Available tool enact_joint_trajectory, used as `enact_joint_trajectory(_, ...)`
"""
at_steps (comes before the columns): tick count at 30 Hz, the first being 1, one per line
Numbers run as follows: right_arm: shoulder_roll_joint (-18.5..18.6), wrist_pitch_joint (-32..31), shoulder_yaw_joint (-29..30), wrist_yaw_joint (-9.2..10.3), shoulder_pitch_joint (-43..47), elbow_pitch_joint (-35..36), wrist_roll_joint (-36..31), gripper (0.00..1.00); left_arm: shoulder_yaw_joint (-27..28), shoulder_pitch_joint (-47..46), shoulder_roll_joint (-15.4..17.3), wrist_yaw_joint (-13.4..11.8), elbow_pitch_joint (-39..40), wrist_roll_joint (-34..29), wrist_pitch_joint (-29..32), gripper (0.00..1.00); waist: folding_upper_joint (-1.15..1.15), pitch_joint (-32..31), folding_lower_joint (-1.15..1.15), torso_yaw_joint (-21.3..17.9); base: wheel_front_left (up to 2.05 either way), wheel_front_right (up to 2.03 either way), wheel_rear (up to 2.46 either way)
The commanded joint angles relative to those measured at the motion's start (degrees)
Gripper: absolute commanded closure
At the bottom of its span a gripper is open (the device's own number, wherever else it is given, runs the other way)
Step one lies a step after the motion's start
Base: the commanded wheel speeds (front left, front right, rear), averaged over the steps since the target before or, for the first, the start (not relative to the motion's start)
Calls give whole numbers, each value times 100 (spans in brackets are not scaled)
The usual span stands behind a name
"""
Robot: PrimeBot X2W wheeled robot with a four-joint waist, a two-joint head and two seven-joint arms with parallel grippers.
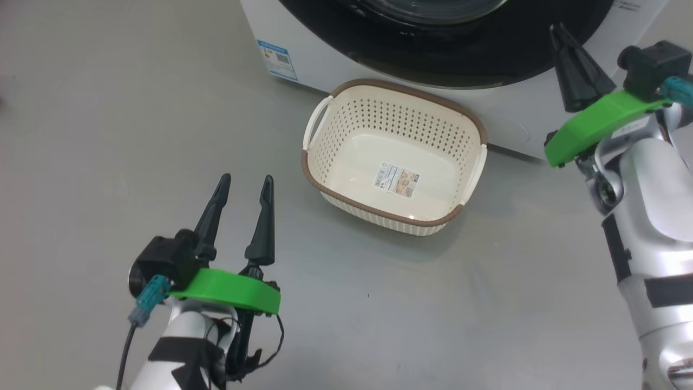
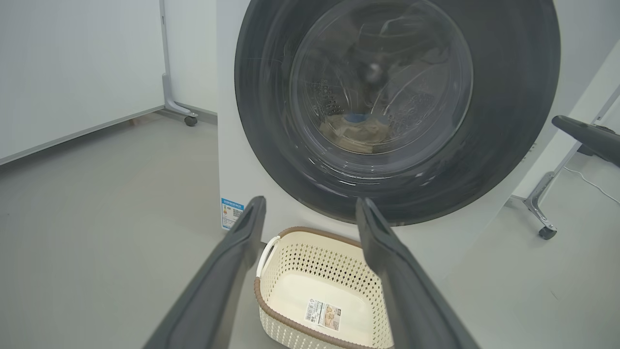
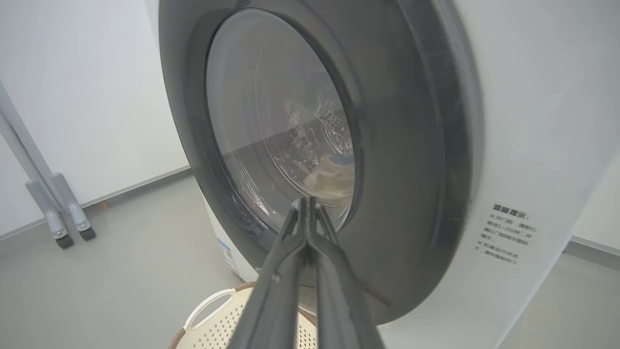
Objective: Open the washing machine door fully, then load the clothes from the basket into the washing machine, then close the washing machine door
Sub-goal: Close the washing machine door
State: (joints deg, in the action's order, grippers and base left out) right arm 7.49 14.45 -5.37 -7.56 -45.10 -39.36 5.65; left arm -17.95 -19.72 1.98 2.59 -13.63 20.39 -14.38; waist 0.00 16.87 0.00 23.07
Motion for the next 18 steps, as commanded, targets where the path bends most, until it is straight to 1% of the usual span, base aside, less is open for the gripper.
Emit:
enact_joint_trajectory(1, -147, 54, -114, 8, 118, 333, 61, 0, 251, 28, 90, 41, 114, -78, -62, 0, 0, -165, 0, -172, 0, 0, 0)
enact_joint_trajectory(9, -295, 54, -81, 8, 916, 964, 163, 0, 434, 198, 119, 71, -30, -147, -62, 0, 0, -473, 0, -624, 0, 0, 0)
enact_joint_trajectory(18, -403, 54, 383, 8, 1839, 1308, 133, 0, 702, 449, 285, 7, -91, -177, -62, 0, 0, -848, 0, -1183, 0, 0, 0)
